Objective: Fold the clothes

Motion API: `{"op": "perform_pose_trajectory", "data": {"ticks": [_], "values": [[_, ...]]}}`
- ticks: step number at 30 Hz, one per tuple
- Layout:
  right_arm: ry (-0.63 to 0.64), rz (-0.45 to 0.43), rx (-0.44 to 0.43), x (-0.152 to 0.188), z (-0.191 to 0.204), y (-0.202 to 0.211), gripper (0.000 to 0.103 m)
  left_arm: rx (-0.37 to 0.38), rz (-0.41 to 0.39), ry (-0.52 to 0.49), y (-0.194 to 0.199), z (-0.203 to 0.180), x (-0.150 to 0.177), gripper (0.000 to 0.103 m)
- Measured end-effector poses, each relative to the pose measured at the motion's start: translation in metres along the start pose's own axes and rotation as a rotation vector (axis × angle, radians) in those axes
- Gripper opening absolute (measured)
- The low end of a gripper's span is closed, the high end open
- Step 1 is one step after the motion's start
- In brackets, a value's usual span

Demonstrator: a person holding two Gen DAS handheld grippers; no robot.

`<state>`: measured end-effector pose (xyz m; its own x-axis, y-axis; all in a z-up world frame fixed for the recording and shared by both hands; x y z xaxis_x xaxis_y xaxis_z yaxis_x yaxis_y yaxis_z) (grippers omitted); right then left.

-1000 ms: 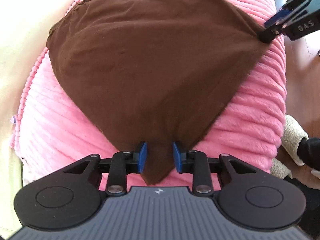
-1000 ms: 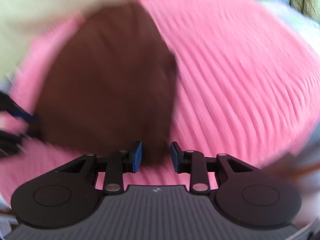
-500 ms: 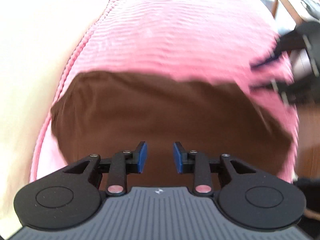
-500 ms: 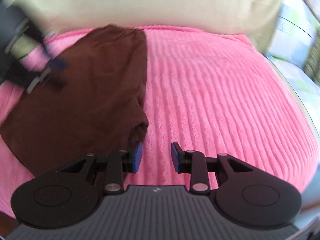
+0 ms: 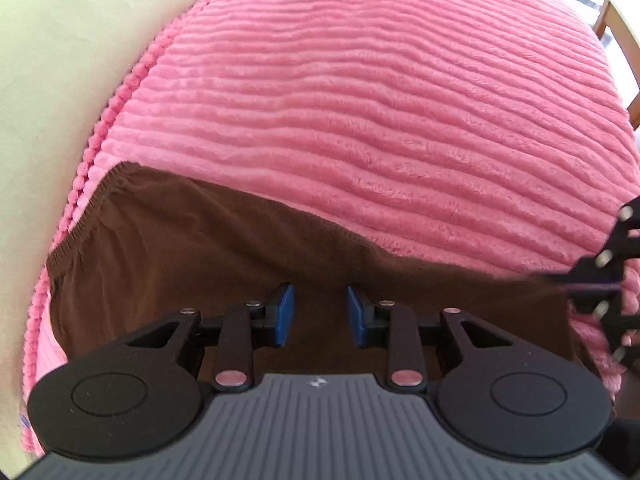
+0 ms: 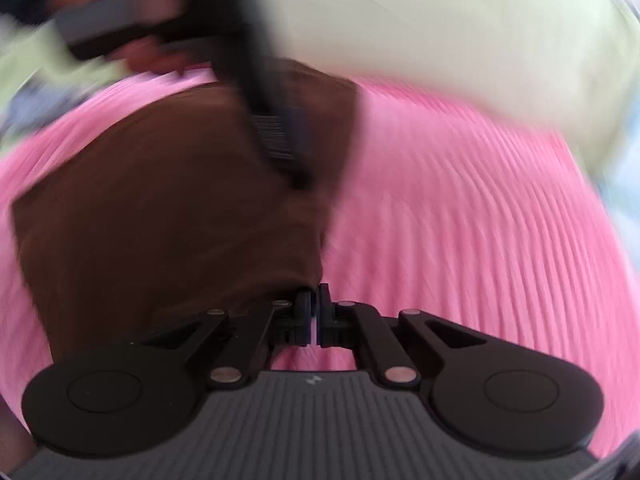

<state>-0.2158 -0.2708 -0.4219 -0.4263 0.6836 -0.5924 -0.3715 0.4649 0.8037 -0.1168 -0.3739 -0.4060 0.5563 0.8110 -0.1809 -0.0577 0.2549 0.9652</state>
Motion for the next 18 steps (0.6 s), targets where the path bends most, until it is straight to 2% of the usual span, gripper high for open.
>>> {"op": "perform_pose_trajectory", "data": {"ticks": [3,6,8,10,11,13,15,18], "values": [[-0.234,0.056,-0.013,0.012,-0.016,0.000,0.000,-0.014,0.011,0.021,-0.002,-0.001,-0.003,0.039],[-0.324,0.067,-0.006,0.013,-0.025,0.012,0.000,-0.020,0.014,0.049,0.002,-0.001,-0.004,0.039],[-0.253,0.022,0.028,0.003,-0.016,0.027,0.003,-0.008,0.018,0.083,0.007,0.002,-0.002,0.040],[-0.177,-0.048,-0.016,-0.014,0.004,0.040,0.006,-0.004,0.017,0.113,0.013,0.005,0.001,0.040],[-0.132,-0.075,-0.041,-0.023,0.016,0.045,0.012,-0.005,0.017,0.122,0.015,0.006,0.003,0.040],[-0.049,-0.081,-0.070,-0.030,0.040,0.042,0.016,-0.008,0.019,0.135,0.018,0.007,0.006,0.040],[0.020,-0.052,-0.064,-0.029,0.057,0.032,0.016,-0.009,0.017,0.152,0.023,0.008,0.012,0.040],[0.057,0.088,0.043,-0.011,0.061,0.015,0.015,-0.017,0.013,0.180,0.032,0.012,0.026,0.040]]}}
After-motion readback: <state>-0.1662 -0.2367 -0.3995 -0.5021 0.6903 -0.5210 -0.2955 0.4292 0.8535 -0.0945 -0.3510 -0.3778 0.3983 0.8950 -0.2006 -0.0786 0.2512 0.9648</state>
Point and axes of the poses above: each gripper's, at about its wrist camera, not at the fingertips, and y roughly against the way its jaws point, z to its left, x to its underside, the point moved 3 cm from there along -y, roughly the way its jaws point, and after that the axes turned 6 degrees about z, right-handed, at the moved point
